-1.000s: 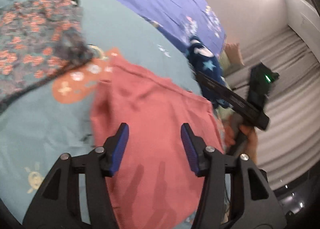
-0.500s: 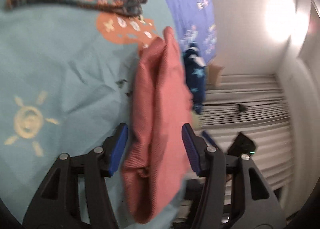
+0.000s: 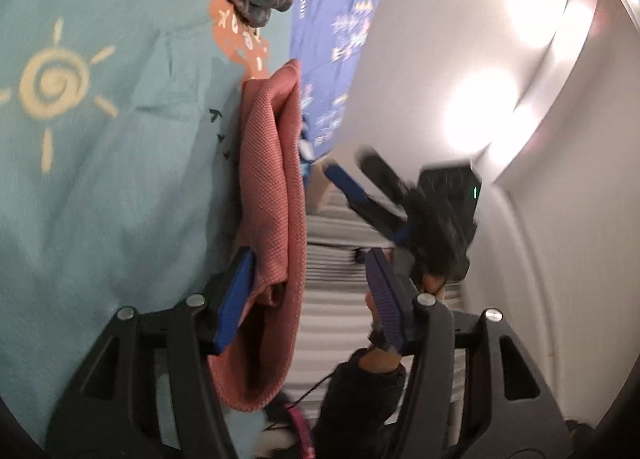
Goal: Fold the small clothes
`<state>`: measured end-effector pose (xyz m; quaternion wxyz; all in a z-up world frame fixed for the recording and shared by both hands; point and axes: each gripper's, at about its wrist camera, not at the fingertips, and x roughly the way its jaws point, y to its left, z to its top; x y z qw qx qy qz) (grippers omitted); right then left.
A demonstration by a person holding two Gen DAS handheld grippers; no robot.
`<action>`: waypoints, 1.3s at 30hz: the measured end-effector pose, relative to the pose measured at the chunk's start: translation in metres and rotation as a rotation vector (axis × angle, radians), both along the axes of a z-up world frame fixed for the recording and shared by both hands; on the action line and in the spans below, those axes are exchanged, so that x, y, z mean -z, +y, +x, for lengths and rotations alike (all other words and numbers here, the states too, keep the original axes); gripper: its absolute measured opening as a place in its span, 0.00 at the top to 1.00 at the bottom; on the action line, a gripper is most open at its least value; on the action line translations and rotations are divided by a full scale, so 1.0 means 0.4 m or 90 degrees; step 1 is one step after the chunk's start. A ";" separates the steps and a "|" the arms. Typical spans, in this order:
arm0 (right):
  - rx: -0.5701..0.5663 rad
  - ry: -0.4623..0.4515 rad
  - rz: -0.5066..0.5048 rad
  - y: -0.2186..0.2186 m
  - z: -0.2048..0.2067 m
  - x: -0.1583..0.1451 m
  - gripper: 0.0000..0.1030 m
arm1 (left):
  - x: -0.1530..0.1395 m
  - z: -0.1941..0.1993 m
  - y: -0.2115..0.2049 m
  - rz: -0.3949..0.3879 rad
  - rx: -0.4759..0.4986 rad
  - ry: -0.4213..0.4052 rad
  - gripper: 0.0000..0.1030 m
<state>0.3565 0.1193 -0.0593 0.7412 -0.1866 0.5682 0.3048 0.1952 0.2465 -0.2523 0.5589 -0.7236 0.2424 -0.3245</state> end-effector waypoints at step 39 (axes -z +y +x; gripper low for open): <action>-0.005 0.076 -0.174 0.045 -0.025 0.073 0.92 | -0.282 -0.052 -0.199 0.712 0.019 0.032 0.44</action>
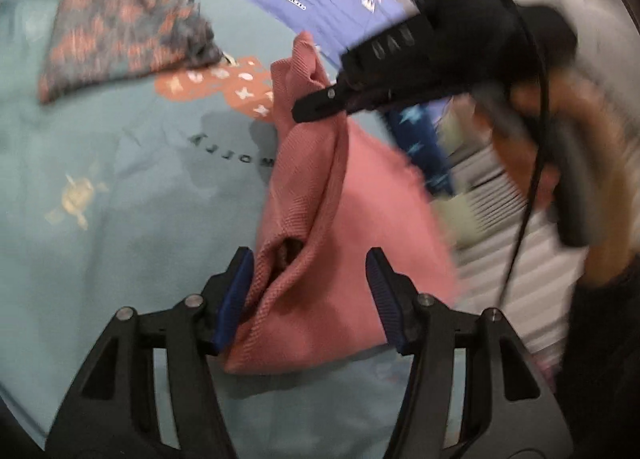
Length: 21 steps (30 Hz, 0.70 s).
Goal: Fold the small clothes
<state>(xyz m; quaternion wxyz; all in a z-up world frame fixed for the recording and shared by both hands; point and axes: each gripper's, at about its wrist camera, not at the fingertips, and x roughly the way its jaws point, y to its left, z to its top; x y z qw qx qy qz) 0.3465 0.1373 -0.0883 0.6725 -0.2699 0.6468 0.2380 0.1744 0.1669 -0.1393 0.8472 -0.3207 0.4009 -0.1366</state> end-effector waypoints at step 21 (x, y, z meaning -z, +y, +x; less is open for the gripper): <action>0.037 0.014 0.176 -0.205 0.022 -0.176 0.93 | -0.194 0.072 -0.183 0.118 0.022 -0.098 0.92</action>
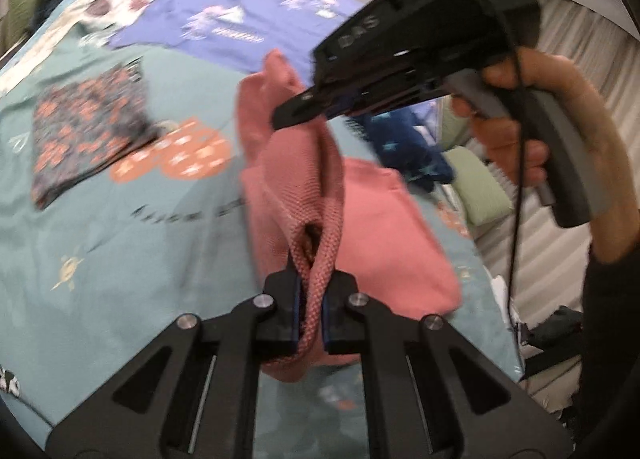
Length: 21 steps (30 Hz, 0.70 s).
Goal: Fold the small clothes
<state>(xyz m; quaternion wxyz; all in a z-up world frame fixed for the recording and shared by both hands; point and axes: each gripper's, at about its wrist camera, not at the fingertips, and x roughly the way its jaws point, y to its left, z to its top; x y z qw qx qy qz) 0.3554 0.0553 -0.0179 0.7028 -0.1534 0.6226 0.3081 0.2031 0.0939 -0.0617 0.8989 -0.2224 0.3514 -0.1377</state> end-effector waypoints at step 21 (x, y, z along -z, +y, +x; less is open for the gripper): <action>0.181 0.022 0.084 -0.608 0.161 -0.014 0.93 | 0.001 0.186 -0.463 -0.042 0.152 0.017 0.91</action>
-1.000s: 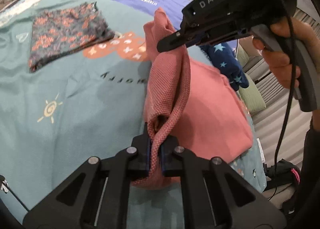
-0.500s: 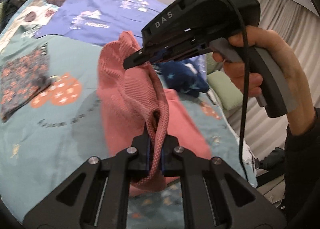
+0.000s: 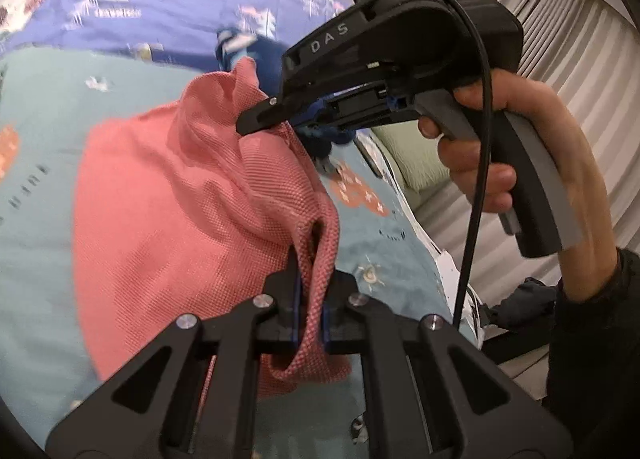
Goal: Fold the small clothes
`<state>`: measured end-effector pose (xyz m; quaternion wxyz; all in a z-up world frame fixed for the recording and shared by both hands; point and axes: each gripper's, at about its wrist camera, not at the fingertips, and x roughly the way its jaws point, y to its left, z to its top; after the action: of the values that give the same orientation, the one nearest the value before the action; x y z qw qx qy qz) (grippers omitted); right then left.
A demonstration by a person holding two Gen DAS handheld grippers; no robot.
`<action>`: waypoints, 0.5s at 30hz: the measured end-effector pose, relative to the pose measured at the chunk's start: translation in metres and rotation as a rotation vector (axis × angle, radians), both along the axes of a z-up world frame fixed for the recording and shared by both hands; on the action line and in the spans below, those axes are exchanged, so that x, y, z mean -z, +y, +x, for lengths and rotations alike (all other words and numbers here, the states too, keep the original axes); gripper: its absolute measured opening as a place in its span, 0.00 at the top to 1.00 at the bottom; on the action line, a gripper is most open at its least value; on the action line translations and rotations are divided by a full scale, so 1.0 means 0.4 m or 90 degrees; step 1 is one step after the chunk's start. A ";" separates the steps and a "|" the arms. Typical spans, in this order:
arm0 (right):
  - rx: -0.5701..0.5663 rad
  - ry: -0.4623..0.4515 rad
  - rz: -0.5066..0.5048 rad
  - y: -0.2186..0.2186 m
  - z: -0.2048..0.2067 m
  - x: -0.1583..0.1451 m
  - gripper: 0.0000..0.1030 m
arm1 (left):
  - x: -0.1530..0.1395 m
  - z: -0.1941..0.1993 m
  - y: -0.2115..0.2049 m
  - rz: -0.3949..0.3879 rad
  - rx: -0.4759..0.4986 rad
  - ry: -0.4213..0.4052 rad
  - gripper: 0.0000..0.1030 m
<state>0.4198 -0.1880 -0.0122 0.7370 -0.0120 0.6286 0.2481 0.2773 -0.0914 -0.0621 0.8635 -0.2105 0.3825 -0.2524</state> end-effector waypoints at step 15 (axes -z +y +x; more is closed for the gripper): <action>0.007 -0.056 -0.097 -0.131 0.013 0.162 0.67 | 0.090 0.033 -0.035 -0.119 0.098 0.195 0.45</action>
<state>0.4248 -0.2404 -0.0768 0.7621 -0.0755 0.6128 0.1948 0.2904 -0.1054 -0.0979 0.7501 -0.2956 0.4994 -0.3170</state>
